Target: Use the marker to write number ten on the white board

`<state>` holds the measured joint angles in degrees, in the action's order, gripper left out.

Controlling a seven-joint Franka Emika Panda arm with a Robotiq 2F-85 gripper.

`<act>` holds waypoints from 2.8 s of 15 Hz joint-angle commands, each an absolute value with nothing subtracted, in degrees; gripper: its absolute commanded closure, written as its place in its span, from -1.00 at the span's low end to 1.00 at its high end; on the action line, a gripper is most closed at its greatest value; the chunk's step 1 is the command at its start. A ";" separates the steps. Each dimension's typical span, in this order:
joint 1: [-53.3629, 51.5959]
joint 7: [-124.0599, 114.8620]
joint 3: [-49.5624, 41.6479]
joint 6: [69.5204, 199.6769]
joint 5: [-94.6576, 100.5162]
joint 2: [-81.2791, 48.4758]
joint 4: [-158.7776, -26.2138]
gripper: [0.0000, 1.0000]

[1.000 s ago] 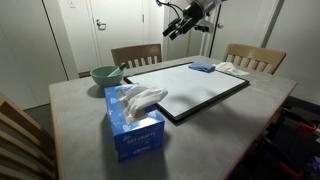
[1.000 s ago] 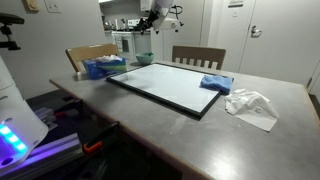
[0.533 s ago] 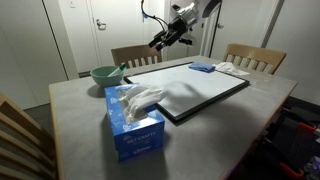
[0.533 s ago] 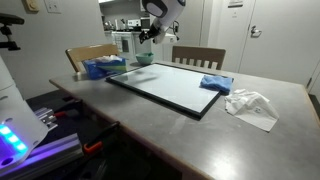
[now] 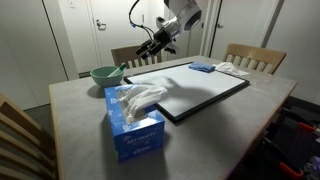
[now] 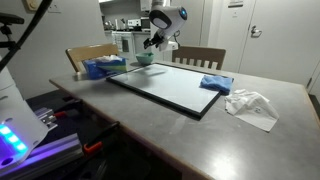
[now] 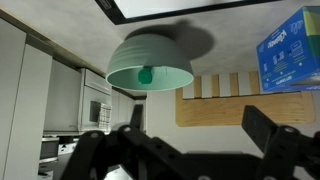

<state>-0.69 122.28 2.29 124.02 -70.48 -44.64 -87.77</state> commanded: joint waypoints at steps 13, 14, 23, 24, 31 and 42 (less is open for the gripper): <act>-0.80 107.69 8.84 121.05 -56.17 -65.20 -58.85 -1.00; -0.91 106.97 9.36 120.91 -55.29 -66.09 -57.61 -1.00; -0.98 102.42 13.64 119.40 -48.56 -72.51 -48.64 -1.00; -0.90 101.92 14.06 119.38 -47.96 -73.11 -47.61 -1.00; -1.40 100.73 14.44 119.08 -46.59 -75.58 -43.20 -0.81; -0.94 100.74 14.32 118.25 -46.74 -76.94 -42.07 -0.72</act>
<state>-1.15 101.45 14.54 119.57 -47.15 -75.65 -44.14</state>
